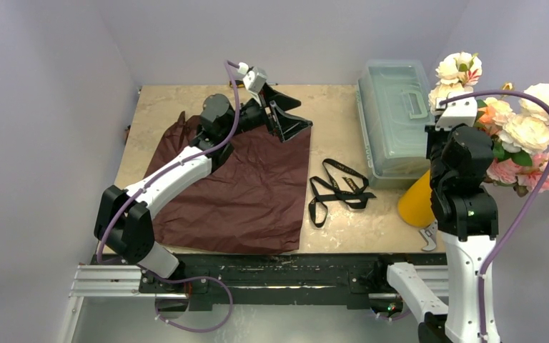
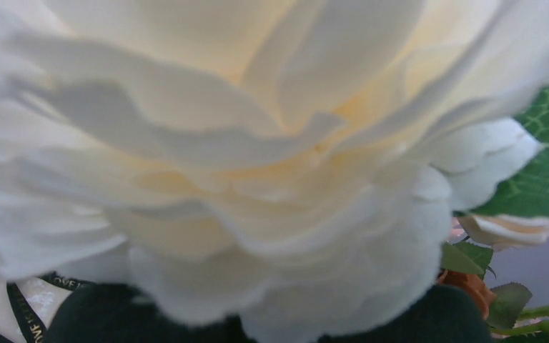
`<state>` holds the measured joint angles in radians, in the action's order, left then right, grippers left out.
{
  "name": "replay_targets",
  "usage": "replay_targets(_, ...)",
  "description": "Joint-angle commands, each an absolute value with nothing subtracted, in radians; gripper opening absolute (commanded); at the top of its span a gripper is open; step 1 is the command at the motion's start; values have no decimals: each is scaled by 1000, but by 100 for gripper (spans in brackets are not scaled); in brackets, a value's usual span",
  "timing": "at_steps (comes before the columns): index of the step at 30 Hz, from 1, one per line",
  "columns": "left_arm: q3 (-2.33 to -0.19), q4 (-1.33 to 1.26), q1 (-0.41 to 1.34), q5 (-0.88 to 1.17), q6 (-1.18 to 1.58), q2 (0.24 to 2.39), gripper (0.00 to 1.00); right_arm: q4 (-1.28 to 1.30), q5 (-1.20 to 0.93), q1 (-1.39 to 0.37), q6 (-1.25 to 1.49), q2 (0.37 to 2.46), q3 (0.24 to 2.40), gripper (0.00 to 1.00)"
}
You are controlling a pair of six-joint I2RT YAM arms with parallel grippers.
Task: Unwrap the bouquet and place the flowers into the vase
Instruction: Insert the fake flower into the vase.
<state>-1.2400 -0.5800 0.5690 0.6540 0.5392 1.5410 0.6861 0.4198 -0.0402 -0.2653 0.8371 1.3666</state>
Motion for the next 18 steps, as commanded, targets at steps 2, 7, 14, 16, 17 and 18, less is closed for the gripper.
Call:
replay_targets(2,-1274,-600,556,650,550,1544,100,744,431,-23,-225,841,1323,0)
replay_targets(7,-1272,-599,555,649,552,1546,100,763,438,-4,-211,855,1317,0)
replay_targets(14,-1276,-585,552,646,553,1553,100,793,426,-3,-188,878,1336,9)
replay_targets(16,-1278,-584,551,644,555,1556,100,796,412,-3,-186,890,1354,20)
replay_targets(17,-1278,-585,552,644,557,1558,100,796,405,-3,-185,894,1366,24)
replay_targets(18,-1280,-587,552,643,557,1558,100,797,400,-3,-186,899,1377,28)
